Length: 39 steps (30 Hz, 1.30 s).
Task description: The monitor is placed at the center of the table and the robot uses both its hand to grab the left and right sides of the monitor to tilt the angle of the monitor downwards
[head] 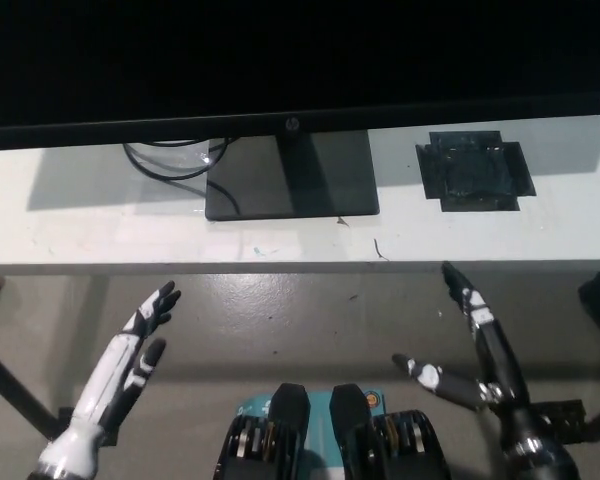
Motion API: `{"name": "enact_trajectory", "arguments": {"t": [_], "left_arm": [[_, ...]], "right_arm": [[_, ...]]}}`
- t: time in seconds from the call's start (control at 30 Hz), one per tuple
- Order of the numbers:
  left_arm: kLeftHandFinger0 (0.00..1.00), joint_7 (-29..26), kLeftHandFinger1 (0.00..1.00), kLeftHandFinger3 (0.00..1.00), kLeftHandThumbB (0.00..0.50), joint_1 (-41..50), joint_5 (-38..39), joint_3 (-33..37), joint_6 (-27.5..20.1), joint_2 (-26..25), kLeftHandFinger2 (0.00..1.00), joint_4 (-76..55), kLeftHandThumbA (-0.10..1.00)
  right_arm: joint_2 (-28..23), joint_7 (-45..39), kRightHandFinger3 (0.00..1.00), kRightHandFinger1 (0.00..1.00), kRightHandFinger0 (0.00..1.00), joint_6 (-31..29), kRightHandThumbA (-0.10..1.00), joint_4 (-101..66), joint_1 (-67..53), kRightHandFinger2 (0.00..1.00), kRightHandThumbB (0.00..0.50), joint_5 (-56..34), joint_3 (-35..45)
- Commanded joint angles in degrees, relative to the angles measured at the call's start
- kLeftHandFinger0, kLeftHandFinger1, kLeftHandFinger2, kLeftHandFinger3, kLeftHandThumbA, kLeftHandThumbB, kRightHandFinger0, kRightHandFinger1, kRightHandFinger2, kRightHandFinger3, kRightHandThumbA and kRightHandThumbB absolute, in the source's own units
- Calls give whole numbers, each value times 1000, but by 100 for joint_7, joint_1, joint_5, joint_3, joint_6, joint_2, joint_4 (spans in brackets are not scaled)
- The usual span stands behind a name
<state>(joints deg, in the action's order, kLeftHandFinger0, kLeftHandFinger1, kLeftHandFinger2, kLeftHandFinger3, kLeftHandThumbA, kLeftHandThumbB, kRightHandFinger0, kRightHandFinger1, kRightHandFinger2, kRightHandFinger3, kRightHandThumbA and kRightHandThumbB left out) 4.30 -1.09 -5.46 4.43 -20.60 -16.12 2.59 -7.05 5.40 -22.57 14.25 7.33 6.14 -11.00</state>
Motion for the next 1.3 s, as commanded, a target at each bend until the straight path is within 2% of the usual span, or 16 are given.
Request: {"name": "enact_trajectory", "arguments": {"t": [0.0,0.1,0.2,0.27,0.37,0.5,0.53,0.57,0.6,0.73,0.77,0.83,0.97,1.0,1.1,1.27], "left_arm": [[1000,419,1000,1000,179,339,178,69,44,-311,1000,-739,1000],[1000,558,1000,1000,195,634,138,107,-52,-529,1000,-1293,1000],[1000,627,1000,1000,248,888,164,35,-10,-758,1000,-2106,1000],[1000,598,1000,1000,289,990,339,-60,-30,-856,1000,-2577,1000],[1000,380,1000,1000,267,1028,577,-351,-228,-871,1000,-3129,1000],[1000,373,1000,1000,276,952,897,-573,-140,-813,1000,-3337,969],[1000,-17,1000,1000,358,656,755,-1153,120,-747,1000,-3634,1000],[1000,-28,1000,1000,363,620,747,-1242,156,-719,1000,-3671,1000],[1000,-74,1000,1000,331,397,862,-1490,-11,-794,1000,-3477,1000],[1000,47,1000,1000,329,272,943,-1708,-67,-729,1000,-3395,1000],[1000,15,1000,1000,361,-15,1053,-2083,-68,-1072,1000,-2953,1000],[1000,31,1000,1000,376,-272,1044,-2398,66,-1381,1000,-2583,1000],[1000,142,1000,1000,384,-545,1122,-2632,145,-1582,1000,-2204,984],[1000,130,1000,1000,417,-690,970,-2712,276,-1728,1000,-1995,1000],[1000,245,1000,1000,444,-997,938,-2765,549,-2098,1000,-1447,1000],[1000,238,1000,1000,446,-1314,643,-2692,660,-2346,1000,-965,1000]], "right_arm": [[-202,87,1000,1000,1000,-436,944,-563,-278,1000,337,26,-128],[-283,4,1000,1000,1000,-436,953,-950,-533,1000,336,-45,-163],[-388,98,1000,1000,1000,-436,970,-1505,-749,1000,311,29,-230],[-416,85,1000,1000,1000,-436,984,-1896,-819,1000,347,-57,-197],[-465,291,1000,1000,1000,-436,1000,-2435,-825,1000,377,87,-98],[-507,356,1000,1000,1000,-436,1000,-2677,-778,1000,384,170,15],[-727,311,1000,1000,1000,-436,1000,-2871,-551,1000,341,-15,420],[-748,301,1000,1000,1000,-436,1000,-2895,-527,1000,339,-36,470],[-874,304,1000,1000,1000,-436,1000,-2868,-408,1000,321,-117,735],[-884,226,1000,1000,1000,-436,1000,-2858,-355,1000,319,-165,913],[-1084,200,1000,1000,1000,-346,1000,-2658,-57,1000,370,-323,1274],[-1322,72,1000,1000,1000,-340,1000,-2291,290,1000,343,-593,1508],[-1502,-198,1000,1000,1000,-178,1000,-1825,662,1000,348,-1010,1710],[-1590,-238,1000,1000,1000,-115,1000,-1592,854,1000,355,-1052,1773],[-1820,-434,1000,1000,1000,32,1000,-1018,1295,1000,389,-1205,1894],[-2009,-763,1000,1000,1000,57,1000,-376,1740,1000,413,-1479,1956]]}}
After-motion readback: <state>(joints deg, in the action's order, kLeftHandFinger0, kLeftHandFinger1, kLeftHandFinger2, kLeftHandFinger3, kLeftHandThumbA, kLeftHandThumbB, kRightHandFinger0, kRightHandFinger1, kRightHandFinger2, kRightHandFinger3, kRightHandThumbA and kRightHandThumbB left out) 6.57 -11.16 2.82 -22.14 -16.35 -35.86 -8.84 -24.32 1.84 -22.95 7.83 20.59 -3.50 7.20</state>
